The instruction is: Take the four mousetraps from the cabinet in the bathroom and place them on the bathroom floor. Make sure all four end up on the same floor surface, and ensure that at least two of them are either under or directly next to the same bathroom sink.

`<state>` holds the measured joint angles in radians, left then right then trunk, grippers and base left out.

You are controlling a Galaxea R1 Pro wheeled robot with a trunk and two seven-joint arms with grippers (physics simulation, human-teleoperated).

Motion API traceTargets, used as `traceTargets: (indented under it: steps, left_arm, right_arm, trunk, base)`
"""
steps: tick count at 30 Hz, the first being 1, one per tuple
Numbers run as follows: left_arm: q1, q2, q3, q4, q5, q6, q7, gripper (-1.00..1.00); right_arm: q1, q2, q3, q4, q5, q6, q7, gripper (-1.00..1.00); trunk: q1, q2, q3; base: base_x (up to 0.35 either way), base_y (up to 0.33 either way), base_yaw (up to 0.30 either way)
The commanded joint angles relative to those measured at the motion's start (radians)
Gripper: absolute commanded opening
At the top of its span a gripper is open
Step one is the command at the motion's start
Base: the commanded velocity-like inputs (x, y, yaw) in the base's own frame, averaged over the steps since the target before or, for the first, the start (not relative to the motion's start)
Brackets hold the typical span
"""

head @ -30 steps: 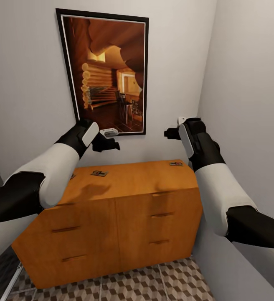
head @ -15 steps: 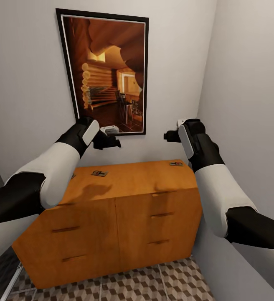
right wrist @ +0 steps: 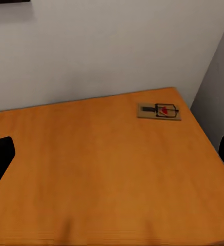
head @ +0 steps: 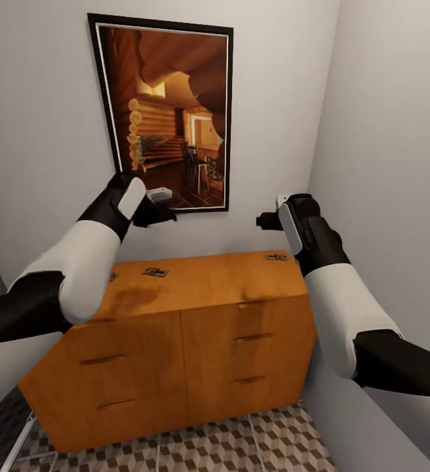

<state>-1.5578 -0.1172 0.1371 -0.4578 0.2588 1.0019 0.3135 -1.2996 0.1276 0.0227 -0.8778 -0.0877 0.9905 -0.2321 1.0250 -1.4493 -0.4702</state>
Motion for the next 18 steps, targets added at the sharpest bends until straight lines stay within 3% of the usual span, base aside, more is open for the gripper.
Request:
traceTargets:
  steps: [1,4,6,7,10,14,16,18]
  left_arm:
    - [-0.001,-0.001,0.032,-0.006,0.014,0.001,0.047,1.00]
    - [-0.001,0.000,0.161,-0.039,0.024,-0.006,0.227,1.00]
    - [-0.001,0.000,0.199,-0.053,0.026,-0.011,0.292,1.00]
    - [-0.001,0.000,0.226,-0.066,0.028,-0.023,0.354,1.00]
    - [0.000,-0.001,0.260,-0.079,0.035,-0.079,0.469,1.00]
    - [0.001,-0.007,0.270,-0.077,0.061,-0.160,0.544,1.00]
    - [0.003,-0.010,0.273,-0.070,0.083,-0.200,0.582,1.00]
    - [0.007,-0.013,0.274,-0.040,0.127,-0.252,0.636,1.00]
  right_arm:
    - [0.002,0.000,0.002,-0.001,-0.009,0.003,-0.009,1.00]
    - [0.009,0.000,0.002,-0.002,-0.009,0.002,-0.009,1.00]
    - [0.011,0.000,0.002,-0.003,-0.008,0.002,-0.009,1.00]
    - [0.011,0.000,0.002,-0.003,-0.008,0.002,-0.009,1.00]
    - [0.012,0.000,0.002,-0.004,-0.008,0.002,-0.009,1.00]
    - [0.012,0.000,0.002,-0.004,-0.009,0.002,-0.009,1.00]
    - [0.013,0.000,0.002,-0.003,-0.009,0.002,-0.009,1.00]
    - [0.014,0.000,0.002,-0.003,-0.009,0.002,-0.009,1.00]
  trunk:
    - [0.000,-0.001,-0.001]
    - [0.000,-0.001,-0.001]
    - [0.000,-0.001,-0.001]
    - [0.000,-0.001,-0.001]
    - [0.000,-0.001,-0.001]
    - [0.000,-0.001,-0.001]
    - [0.000,-0.001,-0.001]
    - [0.000,-0.001,-0.001]
  base:
    - [0.000,0.000,0.000]
    - [0.000,0.000,0.000]
    - [0.000,0.000,0.000]
    - [0.000,0.000,0.000]
    - [0.000,0.000,0.000]
    - [0.000,0.000,0.000]
    - [0.000,0.000,0.000]
    - [0.000,0.000,0.000]
